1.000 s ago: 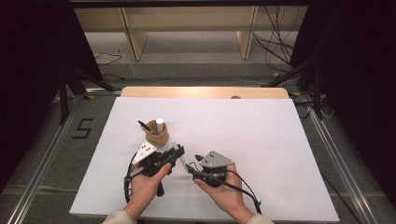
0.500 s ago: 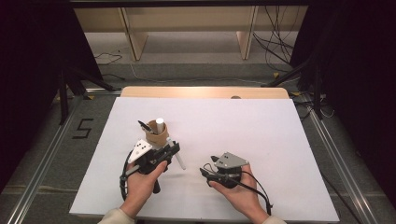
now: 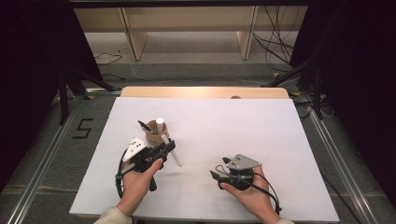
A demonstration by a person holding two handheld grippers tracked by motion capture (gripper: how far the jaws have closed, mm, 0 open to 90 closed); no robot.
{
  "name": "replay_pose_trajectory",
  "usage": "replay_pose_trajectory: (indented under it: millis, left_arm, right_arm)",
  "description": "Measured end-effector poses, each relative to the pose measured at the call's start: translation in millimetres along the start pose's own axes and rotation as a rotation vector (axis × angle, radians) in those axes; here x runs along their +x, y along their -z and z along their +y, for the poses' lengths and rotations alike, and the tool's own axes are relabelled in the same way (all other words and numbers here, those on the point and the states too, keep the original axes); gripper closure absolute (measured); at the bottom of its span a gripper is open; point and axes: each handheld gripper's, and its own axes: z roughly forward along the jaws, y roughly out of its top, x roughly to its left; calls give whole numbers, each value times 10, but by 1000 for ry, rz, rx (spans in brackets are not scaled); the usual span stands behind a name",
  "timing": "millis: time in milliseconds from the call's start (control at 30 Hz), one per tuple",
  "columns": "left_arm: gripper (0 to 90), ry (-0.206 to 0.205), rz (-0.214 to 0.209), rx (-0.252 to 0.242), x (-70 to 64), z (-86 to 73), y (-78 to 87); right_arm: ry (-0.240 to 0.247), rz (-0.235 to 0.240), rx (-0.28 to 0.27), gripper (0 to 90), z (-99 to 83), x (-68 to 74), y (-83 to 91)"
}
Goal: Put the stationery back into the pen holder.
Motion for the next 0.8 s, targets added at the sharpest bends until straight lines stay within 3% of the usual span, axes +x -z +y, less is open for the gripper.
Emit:
replay_pose_trajectory:
  millis: [467, 800]
  left_arm:
    - [779, -10, 32, -34, 79, 116, 59]
    - [779, -30, 72, -60, 175, 215, 90]
  right_arm:
    - [-31, -20, -5, 296, -132, -106, 164]
    - [-37, -31, 8, 289, -178, -137, 170]
